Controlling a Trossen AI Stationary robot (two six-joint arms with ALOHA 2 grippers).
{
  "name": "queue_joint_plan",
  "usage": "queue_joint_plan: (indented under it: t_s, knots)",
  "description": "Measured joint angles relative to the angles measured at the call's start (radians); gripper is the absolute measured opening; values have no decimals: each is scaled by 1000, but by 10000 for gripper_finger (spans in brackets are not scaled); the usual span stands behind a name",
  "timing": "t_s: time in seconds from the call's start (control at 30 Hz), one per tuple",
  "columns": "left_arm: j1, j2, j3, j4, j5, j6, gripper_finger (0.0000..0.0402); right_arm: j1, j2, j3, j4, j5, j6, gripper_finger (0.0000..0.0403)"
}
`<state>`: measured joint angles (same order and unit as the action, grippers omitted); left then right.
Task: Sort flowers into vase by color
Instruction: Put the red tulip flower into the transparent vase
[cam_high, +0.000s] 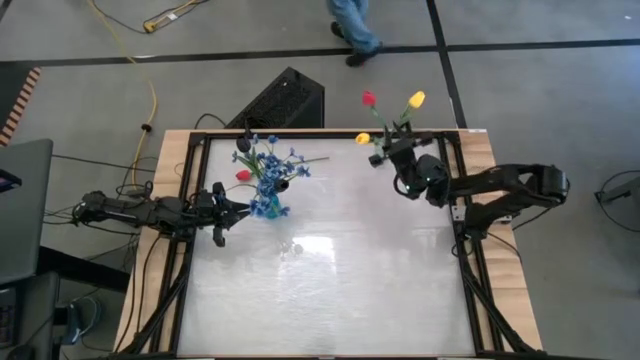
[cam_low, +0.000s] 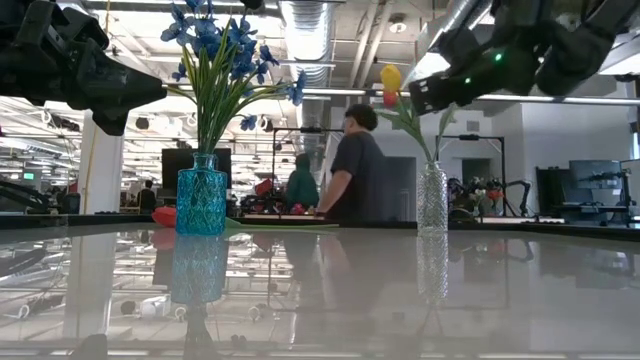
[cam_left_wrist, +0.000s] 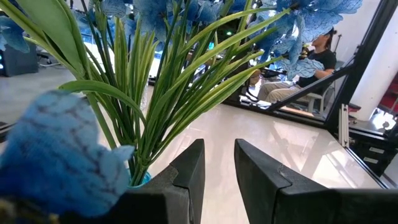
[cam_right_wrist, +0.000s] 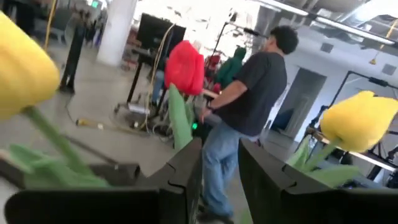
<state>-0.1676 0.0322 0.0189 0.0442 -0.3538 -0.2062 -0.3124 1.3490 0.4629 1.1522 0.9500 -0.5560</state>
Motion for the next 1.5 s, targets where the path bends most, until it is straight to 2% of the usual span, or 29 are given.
queue_joint_plan:
  t_s: [0.13, 0.3, 0.4, 0.47, 0.57, 0.7, 0.87, 0.97, 1.1, 1.33, 1.5]
  knots:
    - [0, 0, 0, 0, 0, 0, 75, 90, -99, 0, -166, 44, 5, 132]
    - [0, 0, 0, 0, 0, 0, 75, 210, -214, 16, -291, 85, 5, 132]
    - [0, 0, 0, 0, 0, 0, 75, 282, -260, 51, -370, 150, 6, 132]
    - [0, 0, 0, 0, 0, 0, 75, 330, -277, 69, -437, 155, 6, 133]
    - [0, 0, 0, 0, 0, 0, 75, 408, -274, 97, -539, 155, 37, 133]
    - [0, 0, 0, 0, 0, 0, 75, 504, -239, 131, -663, 143, 219, 133]
    - [0, 0, 0, 0, 0, 0, 75, 584, -127, 166, -734, 48, 422, 133]
    - [0, 0, 0, 0, 0, 0, 75, 594, -16, 229, -738, 14, 446, 133]
    - [0, 0, 0, 0, 0, 0, 75, 577, 128, 392, -762, 1, 358, 133]
    - [0, 0, 0, 0, 0, 0, 75, 456, 270, 795, -1138, -123, 341, 133]
    - [0, 0, 0, 0, 0, 0, 75, 344, 350, 1055, -1290, -223, 278, 133]
